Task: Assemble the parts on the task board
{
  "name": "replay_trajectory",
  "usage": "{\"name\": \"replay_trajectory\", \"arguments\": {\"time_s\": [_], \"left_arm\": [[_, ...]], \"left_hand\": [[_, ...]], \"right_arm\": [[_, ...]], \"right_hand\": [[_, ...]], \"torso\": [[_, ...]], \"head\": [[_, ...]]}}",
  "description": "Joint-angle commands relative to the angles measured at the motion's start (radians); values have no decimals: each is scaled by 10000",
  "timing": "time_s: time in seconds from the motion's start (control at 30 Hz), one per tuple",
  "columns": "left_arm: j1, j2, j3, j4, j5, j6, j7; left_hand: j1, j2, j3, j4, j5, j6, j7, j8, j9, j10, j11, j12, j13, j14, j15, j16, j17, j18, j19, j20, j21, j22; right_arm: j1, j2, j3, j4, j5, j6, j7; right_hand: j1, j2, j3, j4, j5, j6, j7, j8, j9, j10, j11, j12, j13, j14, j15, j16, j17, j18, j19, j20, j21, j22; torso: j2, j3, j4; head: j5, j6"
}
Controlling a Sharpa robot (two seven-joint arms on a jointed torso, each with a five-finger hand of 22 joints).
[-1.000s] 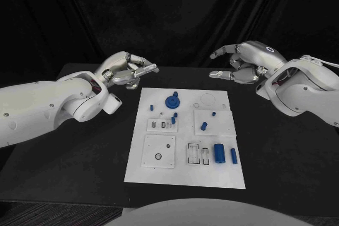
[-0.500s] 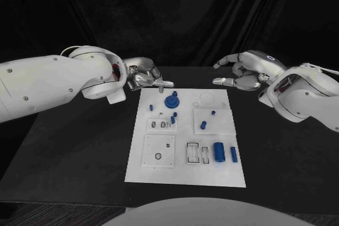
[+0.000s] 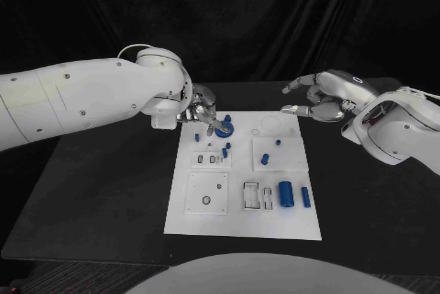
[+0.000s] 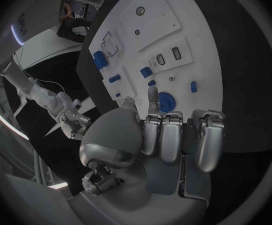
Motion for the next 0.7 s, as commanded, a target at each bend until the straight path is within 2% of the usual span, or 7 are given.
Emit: {"name": "replay_trajectory", "arguments": {"time_s": [0.03, 0.07, 0.23, 0.3, 0.53, 0.63, 0.7], "left_arm": [[31, 146, 10, -23, -83, 622, -556], [29, 186, 10, -43, -83, 639, -551], [-45, 503, 7, -283, -83, 650, -451], [-99, 599, 7, -368, -83, 624, -406], [-273, 751, 6, -561, -83, 573, -285], [-338, 807, 5, -662, -83, 590, -243], [-373, 844, 5, -720, -83, 591, -214]], "left_hand": [[-21, 57, 75, -27, -39, 10, -58, -28, 30, 1042, -102, 25, 2601, 1073, -80, 26, 2628, -135, 1040, -56, 29, 2629], [-13, 63, 100, -40, -37, 18, -63, -56, 44, 1042, -108, 25, 2601, 1073, -85, 26, 2628, -135, 1040, -63, 29, 2629], [-28, 91, 241, -79, -29, 28, -53, -355, 83, 1042, -111, 25, 2601, 1073, -104, 26, 2628, -132, 1031, -91, 25, 2619], [-30, 90, 298, -103, -23, 45, -44, -490, 88, 1042, -107, 25, 2601, 1073, -103, 26, 2628, -125, 1006, -96, 14, 2594], [-57, 81, 471, -167, -38, 128, -1, -969, 36, 1042, -76, 25, 2601, 1073, -82, 26, 2628, -119, 989, -86, 5, 2576], [-50, 80, 517, -191, -28, 159, 4, -1065, 27, 1042, -70, 25, 2601, 1073, -77, 26, 2628, -115, 975, -81, -2, 2562], [-40, 84, 567, -218, -15, 182, 10, -1157, 22, 1042, -65, 25, 2601, 1073, -73, 26, 2628, -115, 976, -77, -2, 2562]], "right_arm": [[-47, -18, 5, 46, -86, 18, 90], [-55, -19, 5, 48, -88, 11, 96], [-113, -1, 5, 38, -99, -44, 155], [-134, 12, 5, 27, -101, -70, 183], [-180, 44, 6, 9, -103, -83, 215], [-192, 46, 6, -6, -104, -86, 227], [-201, 53, 6, -19, -104, -94, 239]], "right_hand": [[24, 82, -57, -8, 55, 79, -10, 59, -16, 1059, 89, 26, 2635, 751, 66, 28, 1136, -127, -11, 68, 59, 1774], [24, 82, -57, -8, 55, 79, -10, 59, -16, 1059, 89, 26, 2635, 751, 66, 28, 1136, -127, -11, 68, 59, 1774], [36, 89, -61, -12, 89, 82, -9, 54, -25, 1059, 90, 26, 2635, 752, 67, 31, 1140, -128, -9, 68, 64, 1775], [40, 91, -62, -13, 97, 82, -8, 52, -28, 1059, 90, 26, 2635, 752, 67, 31, 1139, -127, -10, 68, 61, 1775], [45, 97, -64, -14, 113, 82, -7, 49, -32, 1059, 91, 26, 2635, 751, 67, 28, 1133, -127, -10, 69, 59, 1774], [47, 99, -64, -14, 119, 83, -6, 47, -34, 1059, 91, 26, 2635, 750, 67, 25, 1128, -125, -13, 69, 49, 1771], [48, 102, -65, -13, 124, 83, -5, 46, -36, 1059, 91, 26, 2635, 751, 67, 27, 1132, -123, -15, 69, 44, 1770]], "torso": [[27, 68, -74], [34, 73, -93], [3, 67, -42], [13, 65, -38], [-7, 54, -23], [-3, 41, -39], [-12, 50, -43]], "head": [[61, 45], [81, 53], [74, 14], [77, 46], [53, 284], [87, 314], [106, 312]]}}
